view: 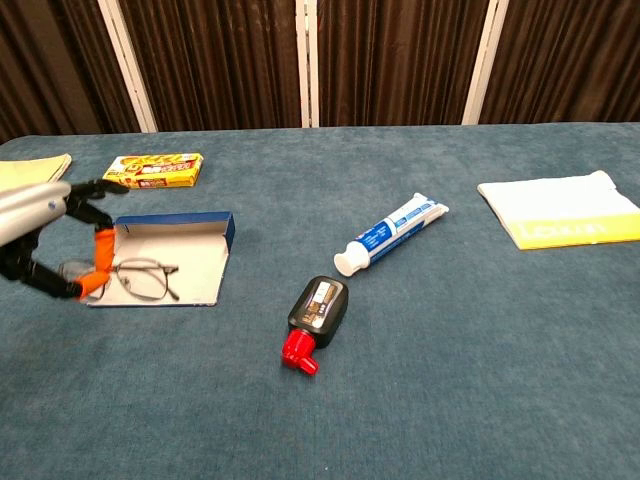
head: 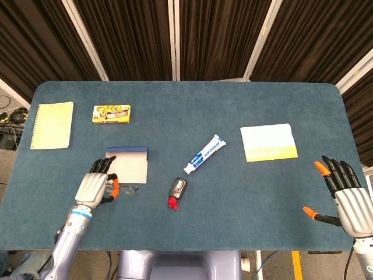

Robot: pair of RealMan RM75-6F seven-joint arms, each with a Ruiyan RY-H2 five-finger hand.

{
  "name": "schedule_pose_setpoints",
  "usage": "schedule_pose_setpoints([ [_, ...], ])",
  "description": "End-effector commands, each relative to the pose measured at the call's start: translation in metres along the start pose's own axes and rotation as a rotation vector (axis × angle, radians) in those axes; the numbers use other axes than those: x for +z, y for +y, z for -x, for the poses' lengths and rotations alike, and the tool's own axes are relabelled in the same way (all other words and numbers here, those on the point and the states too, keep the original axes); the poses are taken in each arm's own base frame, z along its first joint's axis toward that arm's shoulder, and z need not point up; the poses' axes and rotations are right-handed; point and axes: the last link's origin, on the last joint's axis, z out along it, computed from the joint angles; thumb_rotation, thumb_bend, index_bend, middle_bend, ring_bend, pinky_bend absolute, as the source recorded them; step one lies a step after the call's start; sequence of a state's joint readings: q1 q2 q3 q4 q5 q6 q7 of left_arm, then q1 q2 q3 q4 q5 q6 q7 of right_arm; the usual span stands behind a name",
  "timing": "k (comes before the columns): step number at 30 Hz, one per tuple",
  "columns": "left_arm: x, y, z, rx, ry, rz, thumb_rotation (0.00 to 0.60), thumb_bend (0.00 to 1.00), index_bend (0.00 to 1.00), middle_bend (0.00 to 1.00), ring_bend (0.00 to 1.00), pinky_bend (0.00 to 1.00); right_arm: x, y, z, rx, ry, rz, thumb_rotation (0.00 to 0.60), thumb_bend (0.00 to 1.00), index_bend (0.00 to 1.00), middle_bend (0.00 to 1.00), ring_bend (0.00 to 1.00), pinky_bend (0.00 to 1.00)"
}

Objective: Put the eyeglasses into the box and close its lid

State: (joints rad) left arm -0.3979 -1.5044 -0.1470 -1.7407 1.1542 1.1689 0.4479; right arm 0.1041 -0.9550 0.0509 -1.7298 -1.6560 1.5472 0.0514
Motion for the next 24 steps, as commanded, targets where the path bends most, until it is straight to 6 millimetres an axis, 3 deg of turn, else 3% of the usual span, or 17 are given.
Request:
schedule_pose_setpoints([
  [1,0.021,0.004,-0.013,-0.008,0.013,-0.004,0.6,0.46,0.63,0.0,0.0,0.0,0.001,0.0,0.001,-0.006,-0.002,0.004,0.6,0.0,0.01,0.0,0.0,0.0],
  [7,0.058,0.003,-0.02,-0.039,0.008,-0.04,0.6,0.46,0.64,0.0,0.0,0.0,0.003,0.002,0.003,-0.017,-0.008,0.017,0.6,0.0,0.01,0.0,0.0,0.0],
  [14,0.092,-0.002,-0.01,-0.052,-0.023,-0.056,0.6,0.46,0.64,0.0,0.0,0.0,0.007,0.007,0.006,-0.031,-0.02,0.048,0.6,0.0,0.01,0.0,0.0,0.0],
  [24,0.121,-0.003,0.006,-0.032,-0.039,-0.046,0.6,0.46,0.64,0.0,0.0,0.0,0.01,0.008,0.007,-0.045,-0.022,0.067,0.6,0.0,0.01,0.0,0.0,0.0],
])
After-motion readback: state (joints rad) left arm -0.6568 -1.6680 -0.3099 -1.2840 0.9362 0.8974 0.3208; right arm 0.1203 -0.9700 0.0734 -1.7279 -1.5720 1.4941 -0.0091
